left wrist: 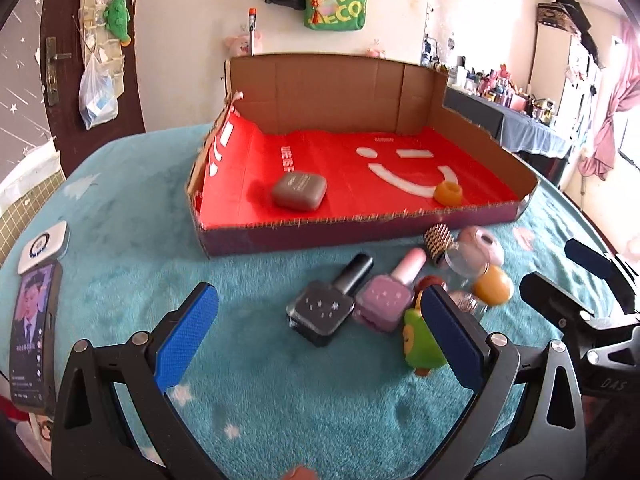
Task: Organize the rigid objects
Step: 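Withdraw both open tools from the box back toward the remaining items, then grasp the black star nail polish with the left tool while the right tool grasps the orange sponge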
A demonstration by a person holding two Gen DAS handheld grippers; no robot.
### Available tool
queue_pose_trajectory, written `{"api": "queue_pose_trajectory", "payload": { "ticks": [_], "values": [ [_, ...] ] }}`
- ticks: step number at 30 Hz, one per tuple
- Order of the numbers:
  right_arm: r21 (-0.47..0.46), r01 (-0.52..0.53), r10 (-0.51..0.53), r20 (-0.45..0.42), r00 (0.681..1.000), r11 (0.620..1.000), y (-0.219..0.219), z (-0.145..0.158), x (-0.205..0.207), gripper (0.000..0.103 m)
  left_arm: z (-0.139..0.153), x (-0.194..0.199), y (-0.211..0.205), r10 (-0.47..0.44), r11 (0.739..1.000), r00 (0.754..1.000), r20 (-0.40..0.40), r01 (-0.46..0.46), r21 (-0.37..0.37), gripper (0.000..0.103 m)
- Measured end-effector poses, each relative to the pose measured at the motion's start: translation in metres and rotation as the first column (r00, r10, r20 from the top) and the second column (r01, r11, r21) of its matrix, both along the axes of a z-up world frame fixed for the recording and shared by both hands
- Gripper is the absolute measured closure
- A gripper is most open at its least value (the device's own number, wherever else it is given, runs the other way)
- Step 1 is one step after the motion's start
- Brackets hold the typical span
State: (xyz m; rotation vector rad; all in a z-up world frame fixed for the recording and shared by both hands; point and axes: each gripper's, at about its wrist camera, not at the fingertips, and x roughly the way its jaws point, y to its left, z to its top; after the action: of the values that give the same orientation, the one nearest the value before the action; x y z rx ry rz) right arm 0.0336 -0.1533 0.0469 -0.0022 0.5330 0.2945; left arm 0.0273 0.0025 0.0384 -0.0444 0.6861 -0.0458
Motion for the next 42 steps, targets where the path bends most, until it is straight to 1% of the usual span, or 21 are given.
{"api": "queue_pose_trajectory", "payload": {
  "ticks": [5,10,16,27,30,35,39,42],
  "values": [
    [-0.022,0.004,-0.005,-0.028,1.0,1.0,0.002,-0.014,-0.005,0.0,-0.009,-0.003,-0.001,-0.01,1.0,1.0,-0.03,0.01,-0.002,0.0],
    [0.011,0.01,-0.009,-0.063,0.998,1.0,-0.002,-0.021,-0.003,0.0,-0.016,-0.008,0.0,-0.013,1.0,0.999,-0.045,0.013,-0.006,0.0],
    [0.018,0.016,-0.014,-0.096,0.995,1.0,-0.005,-0.031,-0.003,0.0,-0.02,-0.011,0.003,-0.01,1.0,0.998,-0.061,0.009,-0.019,0.0],
    [0.018,0.013,-0.01,-0.125,0.992,1.0,-0.004,-0.038,-0.003,0.0,-0.032,-0.018,-0.001,-0.024,1.0,0.996,-0.09,0.023,-0.015,0.0],
    [0.013,0.012,-0.01,-0.13,0.991,1.0,-0.003,-0.039,-0.002,0.0,-0.036,-0.015,-0.002,-0.025,1.0,0.994,-0.11,0.024,-0.009,0.0],
    [0.007,0.013,-0.012,-0.145,0.989,1.0,-0.003,-0.043,0.0,0.005,-0.036,-0.011,-0.001,-0.019,1.0,0.994,-0.106,0.02,0.003,0.0],
    [0.006,0.021,-0.019,-0.159,0.987,1.0,-0.005,-0.044,0.007,0.009,-0.038,0.003,0.006,0.031,0.999,0.992,-0.123,-0.026,0.036,0.0],
    [0.006,0.023,-0.021,-0.165,0.986,1.0,-0.006,-0.045,0.012,0.013,-0.038,0.013,0.011,0.042,0.999,0.99,-0.132,-0.039,0.03,0.0]
  ]
}}
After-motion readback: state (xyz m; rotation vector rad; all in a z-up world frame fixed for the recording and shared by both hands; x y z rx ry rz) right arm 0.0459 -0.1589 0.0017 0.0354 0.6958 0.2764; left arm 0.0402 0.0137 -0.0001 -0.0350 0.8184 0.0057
